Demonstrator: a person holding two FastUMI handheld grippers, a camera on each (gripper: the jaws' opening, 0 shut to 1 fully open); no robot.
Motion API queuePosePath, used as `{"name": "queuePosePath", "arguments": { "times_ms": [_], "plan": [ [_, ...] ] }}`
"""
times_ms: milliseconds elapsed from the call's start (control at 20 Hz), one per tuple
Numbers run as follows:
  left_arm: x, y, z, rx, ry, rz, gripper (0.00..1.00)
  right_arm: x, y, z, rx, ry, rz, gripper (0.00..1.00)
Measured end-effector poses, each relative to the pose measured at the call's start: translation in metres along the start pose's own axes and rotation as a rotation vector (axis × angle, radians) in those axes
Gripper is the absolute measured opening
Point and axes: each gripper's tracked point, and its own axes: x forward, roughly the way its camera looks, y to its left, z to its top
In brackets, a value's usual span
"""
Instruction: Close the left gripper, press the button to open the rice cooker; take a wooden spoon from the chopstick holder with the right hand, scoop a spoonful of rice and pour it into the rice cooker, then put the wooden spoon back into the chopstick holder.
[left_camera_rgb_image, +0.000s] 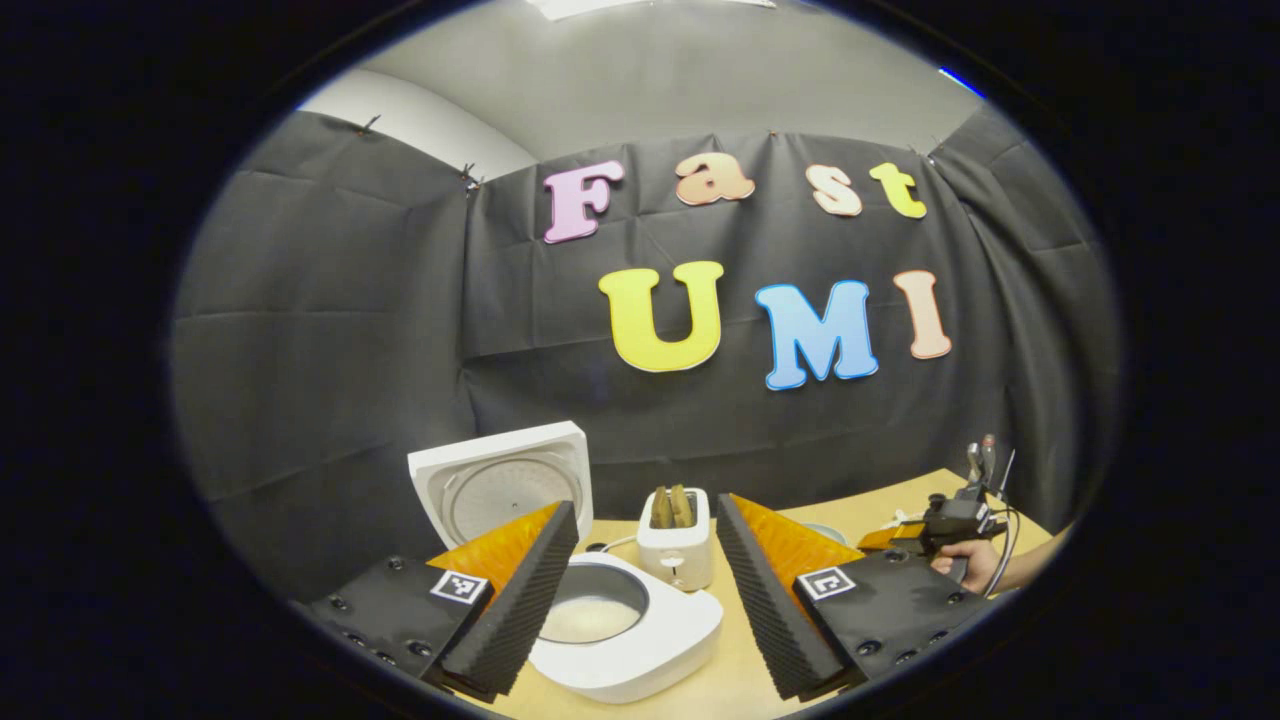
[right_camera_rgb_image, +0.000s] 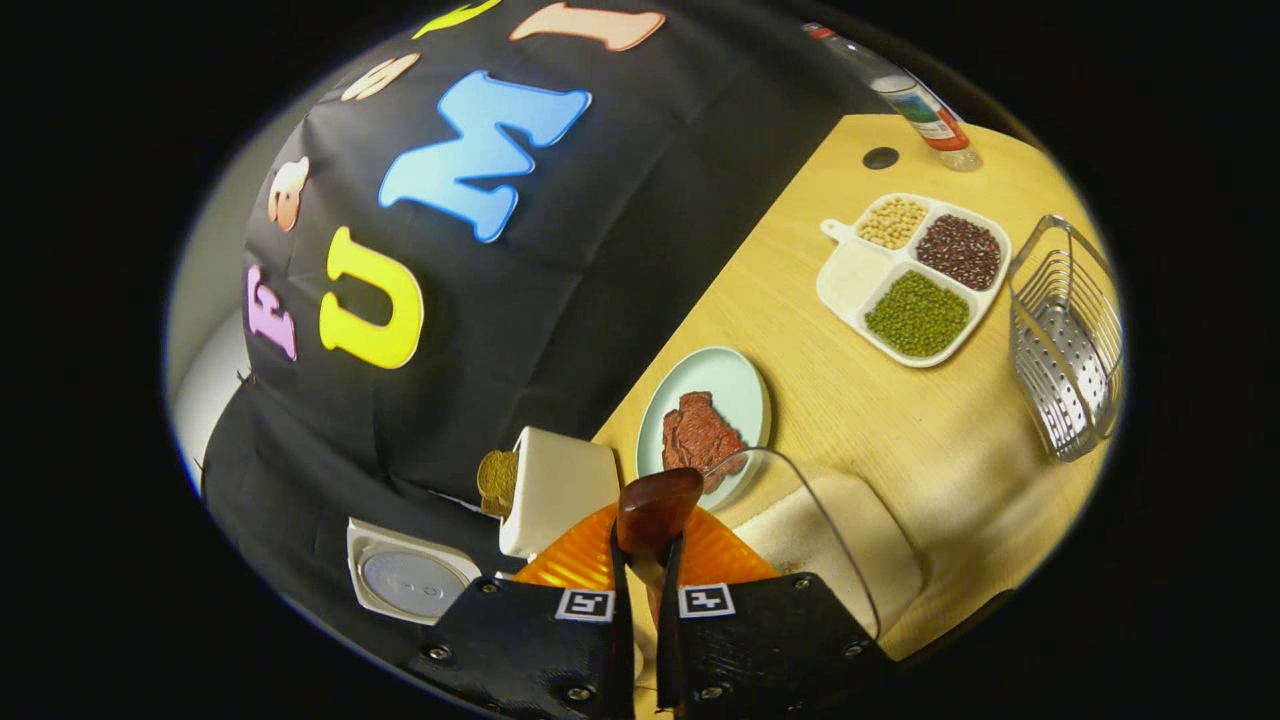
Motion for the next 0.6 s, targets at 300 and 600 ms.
{"name": "queuePosePath", "arguments": {
  "times_ms": [300, 600],
  "plan": [
    [-0.001, -0.014, 0.003, -0.013, -0.022, -0.022, 0.99, -0.038, 0.027, 0.031, 0.044, -0.021, 0.100, 0.09],
    [0.008, -0.020, 0.002, -0.010, -0.032, -0.054, 0.99, -0.068, 0.076, 0.049, 0.034, -0.056, 0.170, 0.09]
  ]
}}
